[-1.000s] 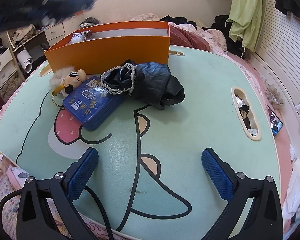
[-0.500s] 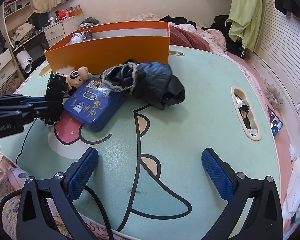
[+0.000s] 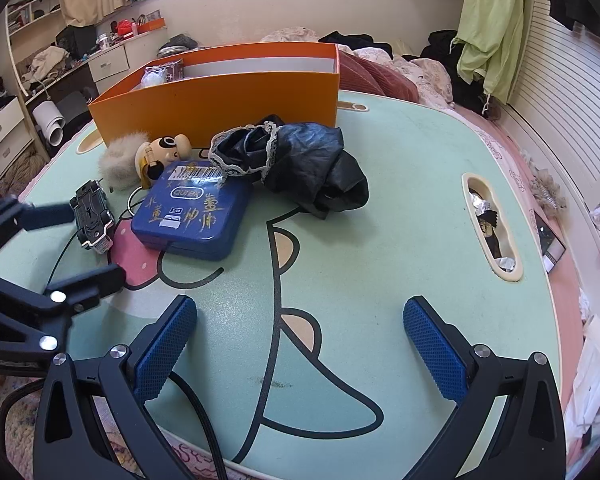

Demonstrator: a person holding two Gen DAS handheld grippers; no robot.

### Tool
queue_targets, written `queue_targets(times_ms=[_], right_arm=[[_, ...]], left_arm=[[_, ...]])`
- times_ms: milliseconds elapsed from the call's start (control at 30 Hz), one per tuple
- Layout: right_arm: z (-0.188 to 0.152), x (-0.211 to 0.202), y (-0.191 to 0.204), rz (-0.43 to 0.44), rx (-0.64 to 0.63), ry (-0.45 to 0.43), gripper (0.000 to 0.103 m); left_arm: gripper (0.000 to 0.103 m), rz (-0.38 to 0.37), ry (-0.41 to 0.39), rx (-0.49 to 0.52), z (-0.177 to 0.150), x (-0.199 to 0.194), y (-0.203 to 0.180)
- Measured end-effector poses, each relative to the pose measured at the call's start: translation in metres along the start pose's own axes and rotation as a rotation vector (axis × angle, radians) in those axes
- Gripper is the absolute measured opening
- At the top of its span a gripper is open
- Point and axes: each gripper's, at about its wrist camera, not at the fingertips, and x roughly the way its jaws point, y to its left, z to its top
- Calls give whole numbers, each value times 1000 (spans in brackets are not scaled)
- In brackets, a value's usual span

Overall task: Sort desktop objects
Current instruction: 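Lift the green toy car out and release it beside the figurine, then reach into the box and grasp the silver metal cap with the right gripper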

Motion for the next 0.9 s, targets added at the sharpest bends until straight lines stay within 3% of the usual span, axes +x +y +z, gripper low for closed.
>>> queue_targets(times_ms=[633,767,833,867,900], right_arm=[[0,-4,3,14,-45,15,103],[14,-36,-2,-7,-78,-77,101],[37,-62,-10,2,-65,-139,99],[51,-71,-12,7,-63,-154,93],[66,-77,-14,12,-64,-156,79]], left_arm=[[103,-3,-9,-5,-2,0,2],[103,-6,-10,-7,-3,-1,1],[103,-4,-13,-5,-2,-1,0],[103,-4,-13,-4,-2,-1,-1],[103,-4,-14,-4,-2,-1,-1]])
